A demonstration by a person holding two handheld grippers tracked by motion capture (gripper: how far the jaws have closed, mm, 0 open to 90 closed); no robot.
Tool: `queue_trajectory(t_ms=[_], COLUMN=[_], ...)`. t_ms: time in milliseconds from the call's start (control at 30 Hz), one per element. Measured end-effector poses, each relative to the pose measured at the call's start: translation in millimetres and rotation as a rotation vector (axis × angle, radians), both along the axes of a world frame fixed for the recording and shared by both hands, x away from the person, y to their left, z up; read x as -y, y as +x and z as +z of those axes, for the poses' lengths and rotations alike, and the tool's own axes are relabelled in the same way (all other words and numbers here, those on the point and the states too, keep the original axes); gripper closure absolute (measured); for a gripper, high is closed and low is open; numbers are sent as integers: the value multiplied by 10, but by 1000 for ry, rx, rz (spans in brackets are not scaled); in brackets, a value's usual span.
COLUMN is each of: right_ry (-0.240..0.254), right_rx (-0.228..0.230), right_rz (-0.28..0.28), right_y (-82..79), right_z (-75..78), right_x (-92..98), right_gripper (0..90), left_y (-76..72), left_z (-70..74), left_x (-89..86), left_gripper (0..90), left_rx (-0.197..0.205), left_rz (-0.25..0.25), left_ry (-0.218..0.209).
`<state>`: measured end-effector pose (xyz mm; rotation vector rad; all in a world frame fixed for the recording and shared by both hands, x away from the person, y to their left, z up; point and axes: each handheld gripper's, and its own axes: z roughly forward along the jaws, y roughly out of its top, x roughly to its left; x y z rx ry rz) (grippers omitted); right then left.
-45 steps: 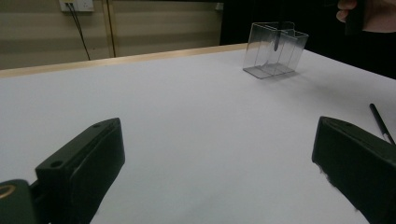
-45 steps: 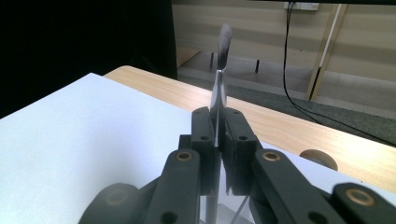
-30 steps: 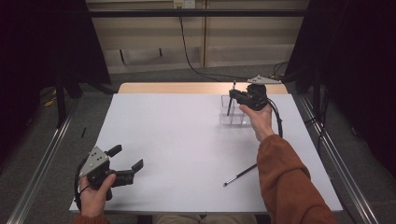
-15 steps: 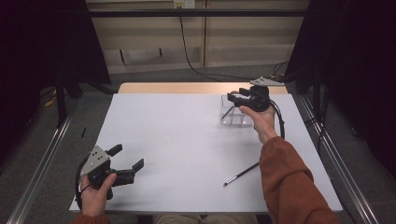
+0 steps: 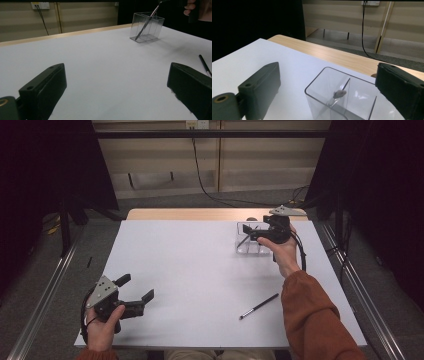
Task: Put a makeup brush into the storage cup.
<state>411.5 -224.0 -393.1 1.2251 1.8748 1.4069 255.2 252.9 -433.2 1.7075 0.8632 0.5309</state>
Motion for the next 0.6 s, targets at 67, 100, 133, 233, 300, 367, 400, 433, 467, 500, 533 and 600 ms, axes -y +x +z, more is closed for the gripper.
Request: queue_trajectory(t_ms=[67,100,133,233,300,367,400,433,467,500,533,600], right_ry=[-2,7,6,5,17,17,14,12,11,14,15,25], right_rx=[-4,-4,3,6,14,17,18,17,21,26,31,39], right_rz=[17,9,5,28,26,19,12,14,18,22,29,34], right_y=[-23,-34,-47,-93,-124,-147,-161,-176,-197,-220,-241,-284], right_z=[-10,-11,-9,-7,-5,-3,-3,-3,0,6,11,16], right_x=[6,5,1,-6,8,27,27,28,29,27,27,30], right_gripper=[22,27,23,6,5,9,13,15,15,15,19,21], left_y=[6,8,8,5,8,11,13,14,14,9,2,-21], left_z=[1,1,1,4,3,7,10,11,12,13,14,19], left_x=[8,12,17,24,22,14,9,7,6,7,4,7], left_gripper=[25,25,25,25,25,25,25,25,25,25,25,25], left_rx=[2,2,3,7,7,5,7,8,11,10,12,15], left_rz=[-1,-2,-5,-10,-8,0,3,6,8,7,2,2], left_ry=[4,7,7,10,9,3,3,0,0,-3,-1,-9])
